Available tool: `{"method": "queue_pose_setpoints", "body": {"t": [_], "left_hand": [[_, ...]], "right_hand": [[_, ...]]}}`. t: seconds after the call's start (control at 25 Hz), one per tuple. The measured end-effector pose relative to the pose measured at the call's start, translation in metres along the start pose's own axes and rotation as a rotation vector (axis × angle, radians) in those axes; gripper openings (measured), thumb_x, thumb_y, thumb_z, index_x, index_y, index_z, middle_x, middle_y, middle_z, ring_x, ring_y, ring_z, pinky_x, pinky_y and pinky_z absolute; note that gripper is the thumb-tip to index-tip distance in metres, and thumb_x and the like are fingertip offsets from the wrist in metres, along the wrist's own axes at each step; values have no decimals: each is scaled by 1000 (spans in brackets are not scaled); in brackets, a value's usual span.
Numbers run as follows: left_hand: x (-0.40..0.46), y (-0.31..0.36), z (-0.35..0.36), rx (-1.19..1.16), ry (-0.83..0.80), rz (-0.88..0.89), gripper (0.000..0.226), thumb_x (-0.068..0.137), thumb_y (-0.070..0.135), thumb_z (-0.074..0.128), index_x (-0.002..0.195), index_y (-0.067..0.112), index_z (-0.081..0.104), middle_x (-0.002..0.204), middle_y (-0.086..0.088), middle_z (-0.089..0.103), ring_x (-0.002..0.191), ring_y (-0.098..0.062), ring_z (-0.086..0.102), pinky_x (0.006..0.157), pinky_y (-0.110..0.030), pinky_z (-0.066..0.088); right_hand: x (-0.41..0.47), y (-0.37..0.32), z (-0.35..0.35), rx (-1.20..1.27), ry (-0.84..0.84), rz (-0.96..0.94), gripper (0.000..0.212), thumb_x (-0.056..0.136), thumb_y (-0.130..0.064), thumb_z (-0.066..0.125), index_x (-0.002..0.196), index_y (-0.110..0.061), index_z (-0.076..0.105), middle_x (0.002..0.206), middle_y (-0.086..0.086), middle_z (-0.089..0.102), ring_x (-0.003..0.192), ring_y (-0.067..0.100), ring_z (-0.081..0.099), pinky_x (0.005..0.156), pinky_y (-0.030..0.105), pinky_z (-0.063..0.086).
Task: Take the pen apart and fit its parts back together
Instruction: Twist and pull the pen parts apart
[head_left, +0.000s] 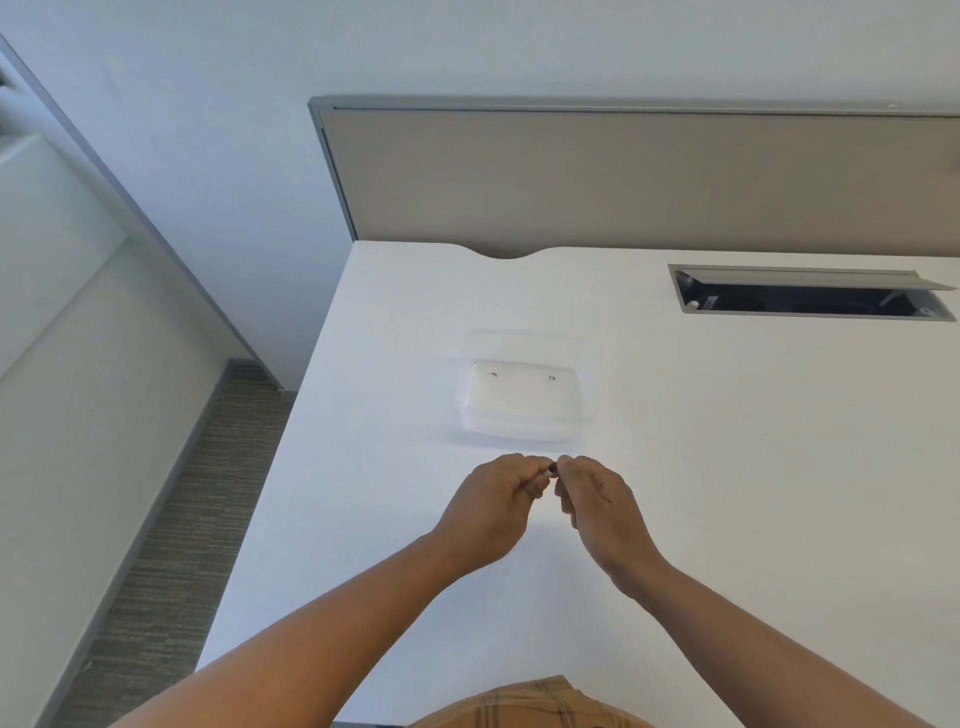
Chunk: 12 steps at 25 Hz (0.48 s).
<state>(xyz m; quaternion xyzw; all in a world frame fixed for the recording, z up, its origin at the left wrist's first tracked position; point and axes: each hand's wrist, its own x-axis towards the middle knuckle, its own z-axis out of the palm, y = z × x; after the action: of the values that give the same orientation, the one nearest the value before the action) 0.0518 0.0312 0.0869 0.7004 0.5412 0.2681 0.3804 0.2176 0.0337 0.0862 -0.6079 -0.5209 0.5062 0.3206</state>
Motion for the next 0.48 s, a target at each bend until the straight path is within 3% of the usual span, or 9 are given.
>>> {"method": "queue_pose_setpoints", "body": {"t": [0.08, 0.24, 0.36, 0.48], "left_hand": [[-1, -4, 0, 156, -16, 73, 24, 104, 24, 44, 105, 32, 67, 81, 8, 54, 81, -12, 53, 72, -40, 52], [-2, -7, -2, 280, 24, 188, 21, 101, 18, 54, 108, 25, 72, 84, 7, 60, 82, -15, 50, 64, -34, 49], [-1, -6, -5, 318, -1, 157, 20, 101, 20, 53, 101, 21, 73, 77, 4, 59, 77, -17, 49, 64, -38, 50], [4, -5, -9, 338, -39, 122, 24, 103, 27, 47, 96, 27, 70, 69, 7, 51, 72, -15, 48, 65, -41, 50]], "right_hand": [[4, -4, -8, -38, -126, 74, 55, 98, -61, 42, 61, -21, 56, 57, -8, 53, 53, 12, 43, 58, 28, 36], [10, -9, -19, -21, -355, 262, 56, 103, -53, 42, 59, -20, 54, 54, -3, 48, 47, 15, 36, 48, 22, 28], [9, -6, -16, -40, -335, 188, 48, 106, -45, 43, 66, -19, 48, 61, -3, 41, 51, 14, 29, 51, 25, 24], [7, 2, -13, -139, -258, 33, 41, 106, -39, 47, 70, -20, 52, 67, -4, 44, 58, 13, 33, 55, 27, 29]]}}
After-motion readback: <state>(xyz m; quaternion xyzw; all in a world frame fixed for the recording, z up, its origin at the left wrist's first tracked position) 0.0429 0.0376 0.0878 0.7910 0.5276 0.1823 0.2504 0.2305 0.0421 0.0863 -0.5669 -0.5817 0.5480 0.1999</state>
